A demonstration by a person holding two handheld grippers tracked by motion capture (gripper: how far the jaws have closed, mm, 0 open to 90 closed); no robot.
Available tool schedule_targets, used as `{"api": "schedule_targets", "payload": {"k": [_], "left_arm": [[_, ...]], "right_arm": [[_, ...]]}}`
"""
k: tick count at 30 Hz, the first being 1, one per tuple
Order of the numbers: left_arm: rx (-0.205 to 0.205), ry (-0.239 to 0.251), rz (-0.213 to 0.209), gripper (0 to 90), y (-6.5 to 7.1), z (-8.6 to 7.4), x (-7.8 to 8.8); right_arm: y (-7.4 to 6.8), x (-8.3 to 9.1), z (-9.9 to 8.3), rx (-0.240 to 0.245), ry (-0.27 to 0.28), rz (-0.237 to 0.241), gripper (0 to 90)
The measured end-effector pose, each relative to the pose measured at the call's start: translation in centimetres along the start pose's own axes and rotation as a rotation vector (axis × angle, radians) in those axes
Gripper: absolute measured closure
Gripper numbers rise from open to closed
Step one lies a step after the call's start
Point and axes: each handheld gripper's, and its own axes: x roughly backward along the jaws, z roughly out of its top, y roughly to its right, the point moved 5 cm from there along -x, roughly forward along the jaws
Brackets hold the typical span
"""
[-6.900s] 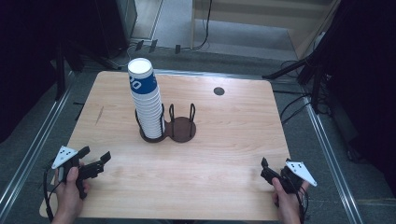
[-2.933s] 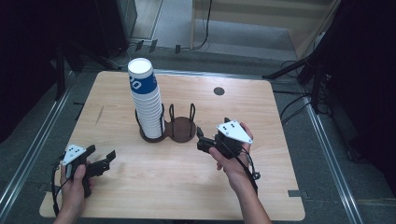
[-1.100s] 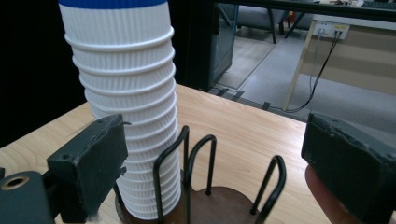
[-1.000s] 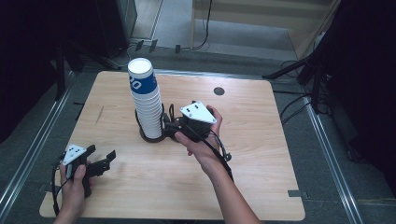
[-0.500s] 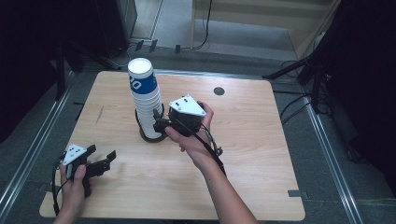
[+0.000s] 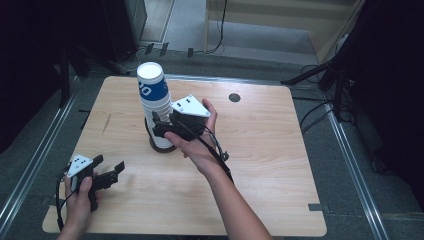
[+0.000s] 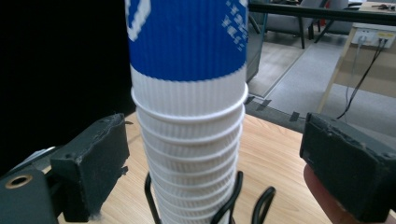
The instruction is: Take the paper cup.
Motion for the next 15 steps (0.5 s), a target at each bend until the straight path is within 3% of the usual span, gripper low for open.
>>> {"api": "schedule_targets", "payload": {"k": [4, 15], "left_arm": [[-0.001, -0.001, 0.0, 14.1, 0.0, 0.0, 0.0], [0.0, -0.003, -0.002, 14.1, 0.0, 0.0, 0.0]], "right_arm": [[-0.4, -0.3, 0.5, -0.005, 0.013, 0.013, 7.8], [-0.7, -1.8, 1.9, -0.03, 0.016, -0.006, 10.6]]}}
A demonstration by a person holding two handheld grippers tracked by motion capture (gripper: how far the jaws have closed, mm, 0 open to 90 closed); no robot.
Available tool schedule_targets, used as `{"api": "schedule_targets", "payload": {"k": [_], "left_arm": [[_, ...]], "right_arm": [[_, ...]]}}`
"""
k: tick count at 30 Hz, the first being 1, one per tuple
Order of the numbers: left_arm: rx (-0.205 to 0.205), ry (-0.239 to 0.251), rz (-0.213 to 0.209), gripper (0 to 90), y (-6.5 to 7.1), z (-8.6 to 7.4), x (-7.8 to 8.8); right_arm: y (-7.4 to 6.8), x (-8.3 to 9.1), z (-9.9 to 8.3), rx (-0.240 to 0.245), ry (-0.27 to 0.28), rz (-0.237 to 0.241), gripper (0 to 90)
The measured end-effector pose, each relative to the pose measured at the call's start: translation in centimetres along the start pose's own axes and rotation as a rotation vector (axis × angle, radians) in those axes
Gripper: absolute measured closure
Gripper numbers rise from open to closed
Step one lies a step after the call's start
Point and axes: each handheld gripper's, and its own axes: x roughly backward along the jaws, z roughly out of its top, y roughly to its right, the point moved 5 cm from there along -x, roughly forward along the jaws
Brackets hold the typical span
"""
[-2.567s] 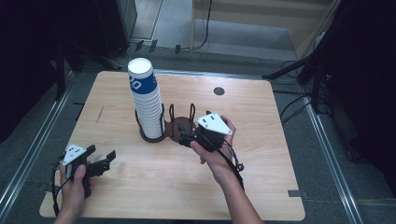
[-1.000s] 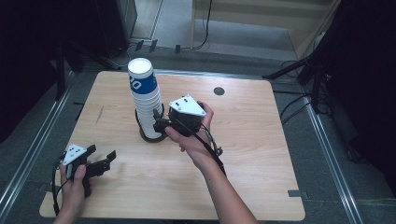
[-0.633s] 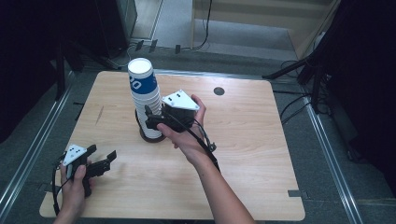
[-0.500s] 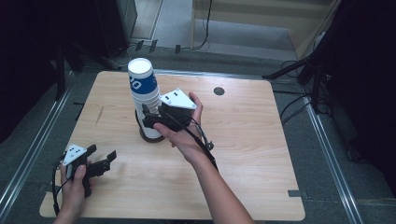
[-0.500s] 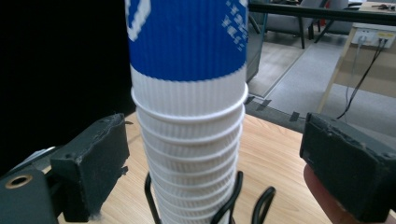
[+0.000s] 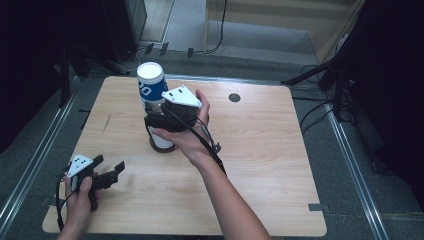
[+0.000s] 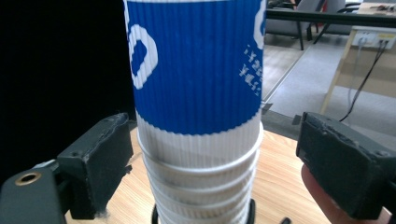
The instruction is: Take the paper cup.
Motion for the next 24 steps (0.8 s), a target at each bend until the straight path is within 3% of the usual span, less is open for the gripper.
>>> {"api": "schedule_targets", "payload": {"k": [4, 9, 14, 24], "left_arm": [[0.001, -0.001, 0.0, 14.1, 0.0, 0.0, 0.0], [0.002, -0.002, 0.0, 14.1, 0.0, 0.0, 0.0], [0.003, -0.003, 0.0, 14.1, 0.0, 0.0, 0.0], [0.005, 0.001, 0.0, 14.1, -0.1, 0.0, 0.0]], "right_arm": [[-0.2, -0.5, 0.3, -0.027, 0.003, 0.01, 11.9], [-0.3, -0.9, 0.8, -0.048, 0.047, 0.016, 12.3], [-0.6, -1.5, 1.2, -0.028, 0.036, -0.004, 10.6], [-1.0, -3.0, 2.0, -0.05, 0.02, -0.015, 9.0]]}}
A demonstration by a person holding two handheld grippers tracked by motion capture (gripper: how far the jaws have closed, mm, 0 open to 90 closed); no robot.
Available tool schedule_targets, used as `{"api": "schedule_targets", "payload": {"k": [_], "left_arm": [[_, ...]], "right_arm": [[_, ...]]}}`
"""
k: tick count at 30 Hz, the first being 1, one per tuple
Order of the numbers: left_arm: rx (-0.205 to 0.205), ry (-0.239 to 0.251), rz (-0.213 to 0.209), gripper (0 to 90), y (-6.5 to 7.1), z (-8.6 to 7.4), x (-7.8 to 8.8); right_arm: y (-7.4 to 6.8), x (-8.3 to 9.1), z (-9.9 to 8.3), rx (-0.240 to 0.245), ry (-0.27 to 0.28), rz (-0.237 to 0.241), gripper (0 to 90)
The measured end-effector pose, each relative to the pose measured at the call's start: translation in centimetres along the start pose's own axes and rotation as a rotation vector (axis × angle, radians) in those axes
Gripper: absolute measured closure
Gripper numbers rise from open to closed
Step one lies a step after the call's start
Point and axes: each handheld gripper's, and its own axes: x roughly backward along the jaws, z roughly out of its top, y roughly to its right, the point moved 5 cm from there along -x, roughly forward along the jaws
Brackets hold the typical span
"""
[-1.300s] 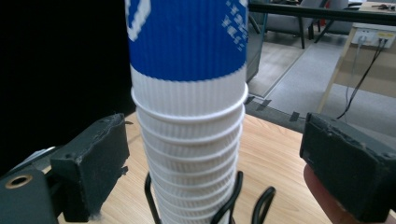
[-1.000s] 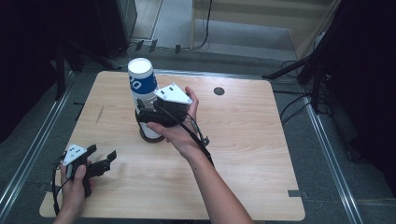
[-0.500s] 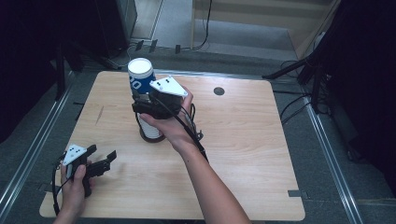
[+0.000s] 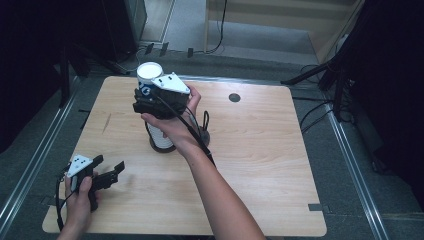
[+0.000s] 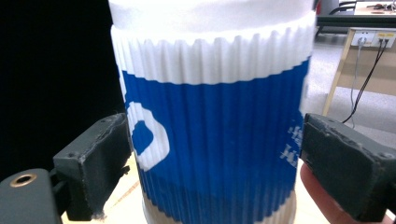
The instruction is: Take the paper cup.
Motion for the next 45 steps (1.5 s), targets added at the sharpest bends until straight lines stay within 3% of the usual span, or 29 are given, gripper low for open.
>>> {"api": "schedule_targets", "payload": {"k": [6, 9, 24, 45], "left_arm": [[-0.001, -0.001, -0.002, 14.1, 0.0, 0.0, 0.0], [0.0, 0.0, -0.001, 14.1, 0.0, 0.0, 0.0], [0.0, -0.003, 0.002, 14.1, 0.0, 0.0, 0.0], [0.009, -0.003, 0.0, 14.1, -0.1, 0.0, 0.0]], "right_arm": [[0.0, -0.8, -0.6, 0.002, -0.008, -0.037, 12.4], [0.1, -0.9, -0.9, -0.015, -0.007, -0.026, 13.6], [-0.1, -0.8, -1.0, 0.01, 0.014, -0.023, 18.1], [-0.3, 0.1, 2.3, -0.011, 0.05, -0.017, 18.5]]}}
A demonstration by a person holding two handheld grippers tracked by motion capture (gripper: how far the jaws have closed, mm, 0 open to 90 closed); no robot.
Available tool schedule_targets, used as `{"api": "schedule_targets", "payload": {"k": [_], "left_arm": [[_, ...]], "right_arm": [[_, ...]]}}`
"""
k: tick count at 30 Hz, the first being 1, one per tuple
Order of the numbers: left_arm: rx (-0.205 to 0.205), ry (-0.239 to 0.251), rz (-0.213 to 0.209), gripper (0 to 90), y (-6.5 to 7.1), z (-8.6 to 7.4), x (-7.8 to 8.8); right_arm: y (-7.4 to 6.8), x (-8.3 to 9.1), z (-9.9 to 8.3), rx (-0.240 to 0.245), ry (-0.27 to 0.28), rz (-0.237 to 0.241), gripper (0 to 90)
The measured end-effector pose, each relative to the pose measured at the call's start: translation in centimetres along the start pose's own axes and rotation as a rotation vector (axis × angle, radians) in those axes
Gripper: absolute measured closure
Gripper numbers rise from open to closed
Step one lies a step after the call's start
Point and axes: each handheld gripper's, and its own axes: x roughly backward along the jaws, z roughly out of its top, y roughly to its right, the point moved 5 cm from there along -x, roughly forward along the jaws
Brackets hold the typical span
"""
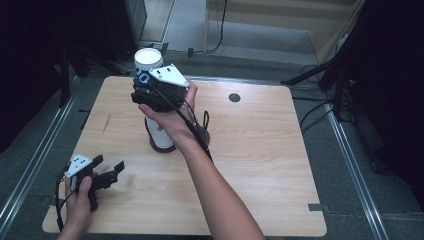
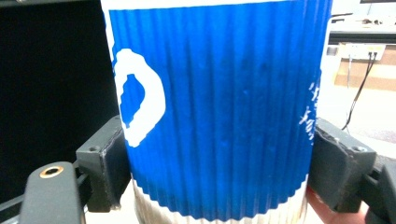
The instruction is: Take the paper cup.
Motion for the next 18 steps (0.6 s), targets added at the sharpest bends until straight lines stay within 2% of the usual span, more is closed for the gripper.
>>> {"api": "schedule_targets", "payload": {"k": [8, 14, 18], "left_arm": [[-0.002, -0.004, -0.001, 14.1, 0.0, 0.0, 0.0], [0.002, -0.004, -0.004, 14.1, 0.0, 0.0, 0.0], [0.002, -0.005, -0.004, 14.1, 0.0, 0.0, 0.0]], "right_arm": [[0.0, 0.5, 1.3, 0.006, 0.024, 0.003, 18.6], [0.4, 0.9, 2.6, -0.019, 0.043, 0.004, 18.5], [0.4, 1.1, 3.2, -0.018, 0.048, 0.005, 18.6]]}}
